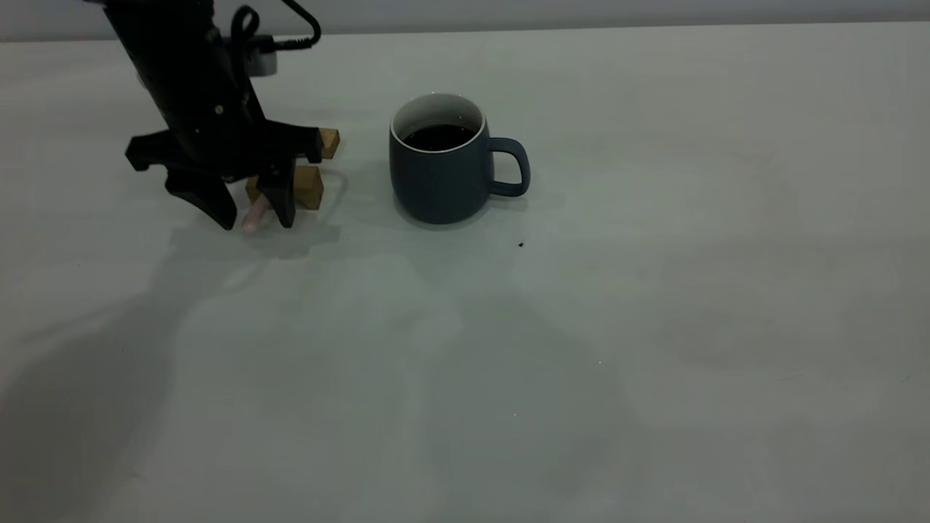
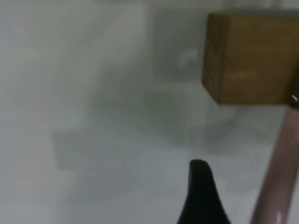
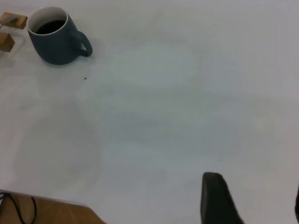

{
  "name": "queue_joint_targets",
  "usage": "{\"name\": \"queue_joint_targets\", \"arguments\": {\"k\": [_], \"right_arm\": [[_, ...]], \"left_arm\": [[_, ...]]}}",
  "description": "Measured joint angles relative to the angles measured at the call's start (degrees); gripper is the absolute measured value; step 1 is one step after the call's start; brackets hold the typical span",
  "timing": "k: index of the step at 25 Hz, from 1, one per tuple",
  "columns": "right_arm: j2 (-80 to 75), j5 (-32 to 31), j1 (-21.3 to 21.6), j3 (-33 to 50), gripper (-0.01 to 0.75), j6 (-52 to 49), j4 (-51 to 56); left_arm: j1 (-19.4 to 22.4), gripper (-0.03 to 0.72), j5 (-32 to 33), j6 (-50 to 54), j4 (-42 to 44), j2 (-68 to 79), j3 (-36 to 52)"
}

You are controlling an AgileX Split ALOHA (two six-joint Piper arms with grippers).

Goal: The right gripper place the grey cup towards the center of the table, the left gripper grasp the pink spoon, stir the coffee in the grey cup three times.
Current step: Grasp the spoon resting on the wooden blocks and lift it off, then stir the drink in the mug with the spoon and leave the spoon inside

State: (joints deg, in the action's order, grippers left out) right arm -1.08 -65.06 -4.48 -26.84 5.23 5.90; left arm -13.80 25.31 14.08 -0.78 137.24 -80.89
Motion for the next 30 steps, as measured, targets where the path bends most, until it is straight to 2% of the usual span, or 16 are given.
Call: {"name": "queue_joint_targets", "arguments": {"k": [4, 7, 10, 12, 19, 23, 27, 30], "right_arm": [[0.00, 0.00, 0.00, 0.00, 0.438, 0.00, 0.00], [0.00, 0.00, 0.00, 0.00, 0.438, 0.00, 0.00], [0.00, 0.00, 0.00, 0.00, 0.438, 0.00, 0.00], [0.00, 0.00, 0.00, 0.00, 0.438, 0.00, 0.00], [0.00, 0.00, 0.00, 0.00, 0.438, 0.00, 0.00], [0.00, 0.00, 0.00, 0.00, 0.438, 0.00, 0.00], [0.00, 0.00, 0.00, 0.00, 0.438, 0.00, 0.00], [0.00, 0.00, 0.00, 0.00, 0.438, 0.00, 0.00]], "left_arm": [[0.00, 0.555, -0.08, 0.07, -0.07, 1.77, -1.34], [0.00, 0.476, -0.19, 0.09, -0.07, 2.05, -1.48], [0.00, 0.304, -0.06, 0.39, -0.07, 2.05, -1.59], [0.00, 0.136, 0.78, 1.15, -0.14, 2.05, -2.09], [-0.66, 0.131, 15.27, 1.50, -0.13, -2.85, -8.38], [-1.02, 0.131, 23.46, 3.64, -3.38, -9.64, -12.05], [-1.02, 0.131, 28.39, 13.03, -10.51, -15.11, -14.60], [-1.02, 0.131, 29.19, 25.79, -19.49, -17.72, -15.01]]}}
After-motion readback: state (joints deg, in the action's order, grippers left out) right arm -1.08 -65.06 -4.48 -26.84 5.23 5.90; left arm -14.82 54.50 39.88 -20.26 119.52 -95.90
